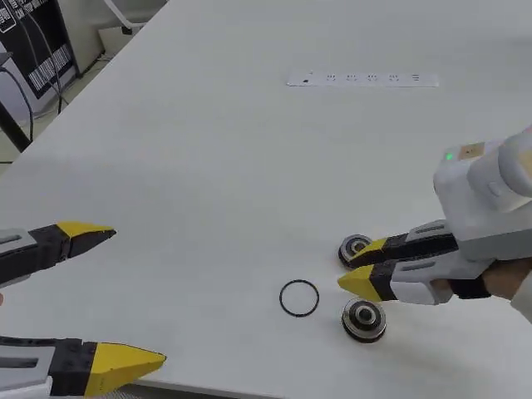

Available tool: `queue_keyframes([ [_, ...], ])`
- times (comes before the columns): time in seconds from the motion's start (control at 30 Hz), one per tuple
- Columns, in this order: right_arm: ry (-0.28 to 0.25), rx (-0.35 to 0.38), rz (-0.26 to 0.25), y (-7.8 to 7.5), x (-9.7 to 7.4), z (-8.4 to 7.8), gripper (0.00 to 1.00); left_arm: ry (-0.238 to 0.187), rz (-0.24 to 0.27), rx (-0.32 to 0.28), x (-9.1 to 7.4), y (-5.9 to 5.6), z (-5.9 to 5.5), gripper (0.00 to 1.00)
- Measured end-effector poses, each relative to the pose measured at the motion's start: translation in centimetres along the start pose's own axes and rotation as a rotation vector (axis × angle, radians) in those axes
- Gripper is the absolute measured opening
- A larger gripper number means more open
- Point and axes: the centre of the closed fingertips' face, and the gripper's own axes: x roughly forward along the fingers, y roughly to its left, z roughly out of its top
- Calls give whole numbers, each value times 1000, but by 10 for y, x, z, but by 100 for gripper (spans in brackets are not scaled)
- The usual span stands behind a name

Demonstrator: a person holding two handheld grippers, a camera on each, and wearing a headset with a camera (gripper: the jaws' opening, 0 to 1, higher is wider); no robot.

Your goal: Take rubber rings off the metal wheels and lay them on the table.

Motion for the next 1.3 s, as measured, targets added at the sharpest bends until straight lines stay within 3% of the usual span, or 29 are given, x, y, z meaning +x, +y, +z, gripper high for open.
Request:
queue_keyframes([
  [0.3,-58,11,-33,-3,-25,4,18,-4,-43,68,9,-3,18,88],
  [0.53,-63,17,-55,-7,-37,-7,21,11,-72,151,14,-3,28,88],
  [0.67,-69,2,-37,-3,-42,-13,24,6,-82,183,16,-4,38,88],
  [0.97,-74,43,-11,2,-35,-30,29,-11,-153,268,30,-19,59,83],
  [1.07,-79,54,-7,3,-31,-34,31,-3,-160,318,38,-19,62,79],
  [1.3,-59,52,6,9,-23,-45,33,-13,-227,392,63,-37,80,77],
])
